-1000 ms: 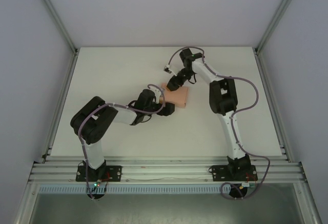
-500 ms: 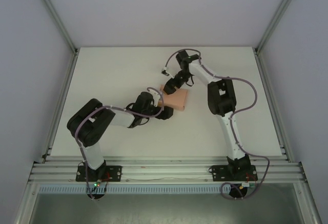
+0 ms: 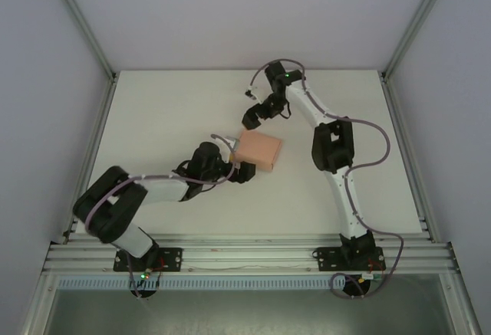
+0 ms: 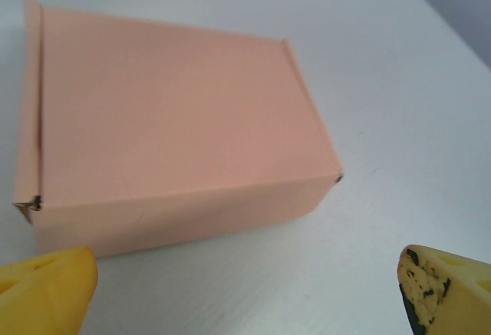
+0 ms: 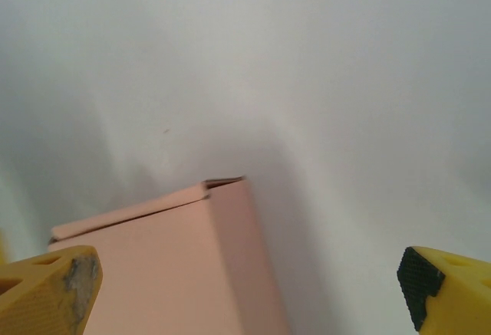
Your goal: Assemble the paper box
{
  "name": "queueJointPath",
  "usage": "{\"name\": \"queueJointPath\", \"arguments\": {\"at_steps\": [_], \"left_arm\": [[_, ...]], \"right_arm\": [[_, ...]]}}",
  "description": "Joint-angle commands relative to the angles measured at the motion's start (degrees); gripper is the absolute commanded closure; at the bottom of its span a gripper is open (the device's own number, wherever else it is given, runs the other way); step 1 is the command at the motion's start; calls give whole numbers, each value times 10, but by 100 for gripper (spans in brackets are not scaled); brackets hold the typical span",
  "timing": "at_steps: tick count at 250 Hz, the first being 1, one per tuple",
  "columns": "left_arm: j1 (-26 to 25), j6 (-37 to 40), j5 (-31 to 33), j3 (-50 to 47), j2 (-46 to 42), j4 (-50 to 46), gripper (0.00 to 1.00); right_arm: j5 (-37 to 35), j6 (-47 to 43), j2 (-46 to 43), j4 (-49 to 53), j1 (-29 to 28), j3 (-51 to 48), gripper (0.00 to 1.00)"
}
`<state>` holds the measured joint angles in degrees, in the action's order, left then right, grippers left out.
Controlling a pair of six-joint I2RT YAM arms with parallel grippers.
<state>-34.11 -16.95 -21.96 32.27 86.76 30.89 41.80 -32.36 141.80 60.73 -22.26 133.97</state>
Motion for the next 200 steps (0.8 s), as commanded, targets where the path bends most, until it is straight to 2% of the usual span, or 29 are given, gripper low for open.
{"name": "queueJointPath", "arguments": {"at_steps": [1, 23, 34, 48, 63, 79, 87, 100, 126, 155, 165, 175, 181, 188, 200], "left_arm": [[-2, 7, 76, -15, -83, -47, 0], [0, -18, 253, 3, -149, -136, 0], [7, -26, 343, 18, -174, -186, 0], [31, -21, 400, 28, -201, -220, 0], [84, -21, 401, 25, -222, -227, 0], [157, -48, 371, 24, -231, -234, 0], [186, -51, 370, 21, -228, -231, 0], [217, -33, 406, 18, -217, -218, 0], [265, 33, 434, -5, -179, -140, 0], [332, 21, 371, -26, -142, -62, 0], [345, 20, 364, -23, -136, -58, 0], [346, 48, 374, -38, -127, -10, 0], [348, 63, 376, -52, -122, 32, 0], [353, 71, 370, -57, -122, 49, 0], [354, 90, 361, -64, -129, 56, 0]], "right_arm": [[-65, 63, -35, -59, 9, -3, 0], [-90, 101, -95, -132, 21, -63, 0], [-113, 129, -145, -194, 30, -129, 1], [-141, 163, -227, -306, 42, -249, 0], [-177, 224, -330, -465, 61, -408, 0], [-206, 285, -435, -616, 91, -571, 0], [-221, 310, -480, -670, 108, -640, 0], [-256, 332, -541, -705, 132, -725, 0], [-326, 328, -625, -690, 161, -834, 0], [-422, 327, -649, -808, 177, -953, 0], [-435, 333, -643, -839, 187, -975, 0], [-442, 343, -629, -876, 198, -991, 0], [-444, 351, -629, -858, 204, -985, 0], [-434, 350, -632, -840, 210, -978, 0], [-415, 324, -631, -892, 213, -997, 0]]}}
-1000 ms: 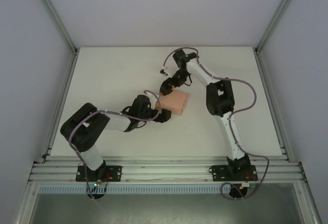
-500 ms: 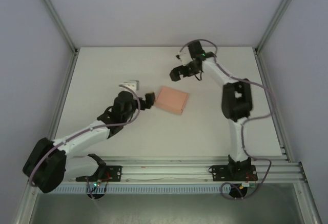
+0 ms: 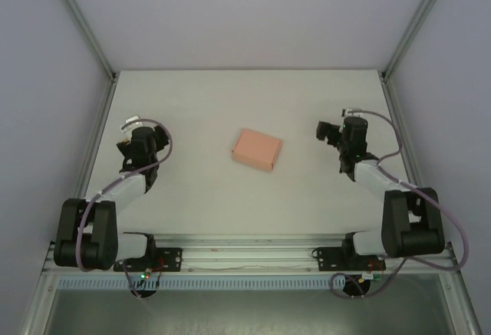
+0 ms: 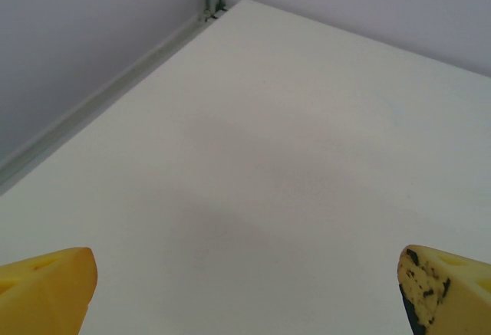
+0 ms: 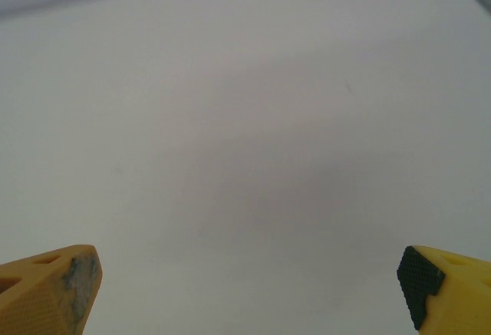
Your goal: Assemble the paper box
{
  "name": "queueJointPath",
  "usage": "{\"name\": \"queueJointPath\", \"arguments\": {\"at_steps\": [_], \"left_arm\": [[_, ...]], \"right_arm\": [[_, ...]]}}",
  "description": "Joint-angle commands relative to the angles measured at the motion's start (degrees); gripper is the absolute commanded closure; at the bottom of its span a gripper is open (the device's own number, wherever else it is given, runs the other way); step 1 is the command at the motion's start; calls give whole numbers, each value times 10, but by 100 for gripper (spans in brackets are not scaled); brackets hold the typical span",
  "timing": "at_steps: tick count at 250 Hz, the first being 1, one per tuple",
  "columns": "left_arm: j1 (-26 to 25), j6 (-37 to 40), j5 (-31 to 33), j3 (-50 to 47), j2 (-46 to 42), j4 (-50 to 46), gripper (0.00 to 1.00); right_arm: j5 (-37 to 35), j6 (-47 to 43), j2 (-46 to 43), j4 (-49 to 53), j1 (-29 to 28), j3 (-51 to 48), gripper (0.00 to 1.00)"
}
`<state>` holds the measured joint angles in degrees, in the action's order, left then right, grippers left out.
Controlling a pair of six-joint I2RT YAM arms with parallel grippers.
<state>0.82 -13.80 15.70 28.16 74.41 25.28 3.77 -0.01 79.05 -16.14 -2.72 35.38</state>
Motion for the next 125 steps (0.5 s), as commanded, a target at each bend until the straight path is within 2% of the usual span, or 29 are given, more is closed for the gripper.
{"name": "queueJointPath", "arguments": {"at_steps": [1, 13, 25, 34, 44, 54, 63, 84, 95, 110, 117, 125], "left_arm": [[6, 62, -17, -25, -6, 115, 0], [7, 84, -18, -51, -1, 173, 0], [9, 81, -28, -51, -11, 136, 0], [8, 83, -31, -65, -10, 142, 0], [8, 74, -26, -99, -1, 193, 0], [9, 79, -19, -136, 15, 285, 0], [14, 75, -37, -153, 24, 328, 0], [16, 88, -50, -140, 86, 379, 0], [15, 97, -102, -113, 94, 310, 0], [2, 126, -89, -121, 142, 394, 0], [0, 122, -85, -123, 132, 388, 0], [4, 101, -72, -114, 113, 340, 0]], "right_arm": [[-35, -1, -3, -129, 18, -13, 0], [-54, -3, -9, -190, 17, -40, 0], [-76, 1, -15, -249, 19, -69, 0], [-87, 3, -23, -268, 19, -85, 0], [-91, 2, -36, -266, 19, -96, 0], [-96, -2, -45, -253, 19, -100, 0], [-90, -4, -56, -220, 20, -96, 0], [-58, 0, -66, -179, 20, -97, 0], [-49, -4, -60, -178, 20, -108, 0], [-91, 15, -12, -293, 20, -159, 0], [-129, 33, 29, -367, 22, -180, 0], [-151, 50, 79, -437, 29, -187, 0]]}}
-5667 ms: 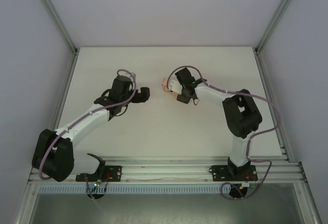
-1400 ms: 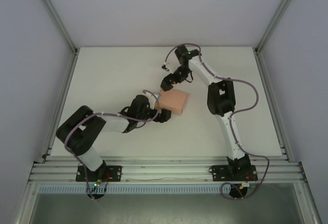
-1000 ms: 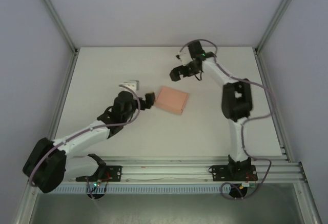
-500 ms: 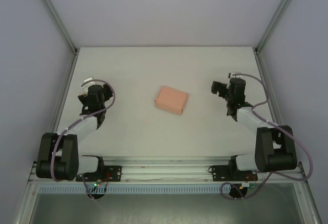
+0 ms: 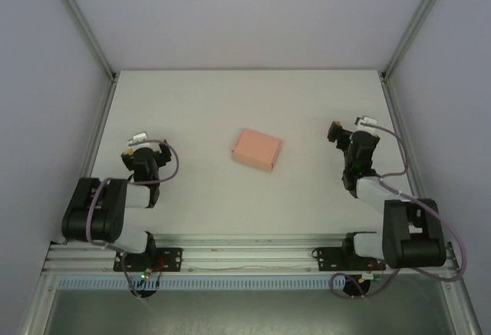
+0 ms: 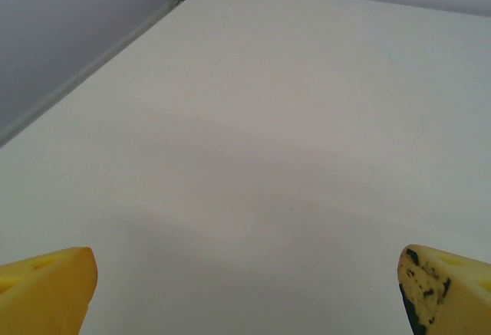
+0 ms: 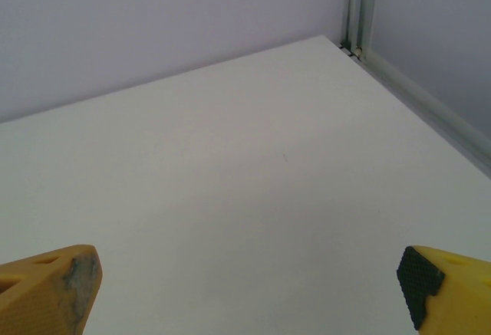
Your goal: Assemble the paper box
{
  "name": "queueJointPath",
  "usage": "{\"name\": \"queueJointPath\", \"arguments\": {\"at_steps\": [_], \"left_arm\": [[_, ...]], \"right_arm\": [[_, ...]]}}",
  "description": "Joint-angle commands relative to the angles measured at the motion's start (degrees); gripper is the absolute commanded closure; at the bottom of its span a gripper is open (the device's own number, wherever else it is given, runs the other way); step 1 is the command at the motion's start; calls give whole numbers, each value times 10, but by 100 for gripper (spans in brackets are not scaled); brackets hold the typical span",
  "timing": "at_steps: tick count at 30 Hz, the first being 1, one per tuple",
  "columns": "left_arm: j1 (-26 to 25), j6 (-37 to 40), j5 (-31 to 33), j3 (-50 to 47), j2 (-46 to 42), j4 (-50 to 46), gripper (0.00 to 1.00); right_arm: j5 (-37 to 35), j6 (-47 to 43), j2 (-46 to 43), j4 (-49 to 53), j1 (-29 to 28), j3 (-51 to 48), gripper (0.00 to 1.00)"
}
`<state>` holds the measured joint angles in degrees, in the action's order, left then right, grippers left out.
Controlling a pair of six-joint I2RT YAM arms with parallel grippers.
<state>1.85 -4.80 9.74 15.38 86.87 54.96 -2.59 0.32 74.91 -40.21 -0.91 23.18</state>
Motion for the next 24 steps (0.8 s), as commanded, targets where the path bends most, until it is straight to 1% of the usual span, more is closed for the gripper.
{"name": "queueJointPath", "arguments": {"at_steps": [1, 2, 3, 4, 5, 6, 8, 10, 12, 14, 24], "left_arm": [[-5, 8, -11, 15, -12, 37, 0], [-3, 11, -19, 17, -7, 37, 0], [-3, 21, -22, 16, 5, 63, 0], [-4, 20, -23, 17, 4, 63, 0], [-4, 17, -23, 25, -5, 32, 0], [-5, 17, -23, 27, -7, 21, 0], [-8, 22, -19, 22, 1, 48, 0], [-9, 21, -19, 29, -5, 21, 0], [-11, 25, -15, 26, 0, 36, 0], [-11, 24, -15, 28, -3, 25, 0], [-11, 24, -15, 27, -3, 28, 0]], "right_arm": [[-89, 47, 126, -207, 12, -64, 0], [-69, 42, 129, -190, 15, -46, 0], [-20, 31, 95, -52, 17, -7, 0], [10, 17, 105, -20, 18, 16, 0], [14, 19, 114, -70, 19, 0, 0], [13, 22, 111, -84, 22, -12, 0], [6, 22, 108, -68, 22, -7, 0], [7, 21, 109, -72, 22, -8, 0], [12, 19, 108, -68, 21, -7, 0], [15, 17, 109, -69, 21, -7, 0], [15, 17, 109, -68, 21, -7, 0]]}}
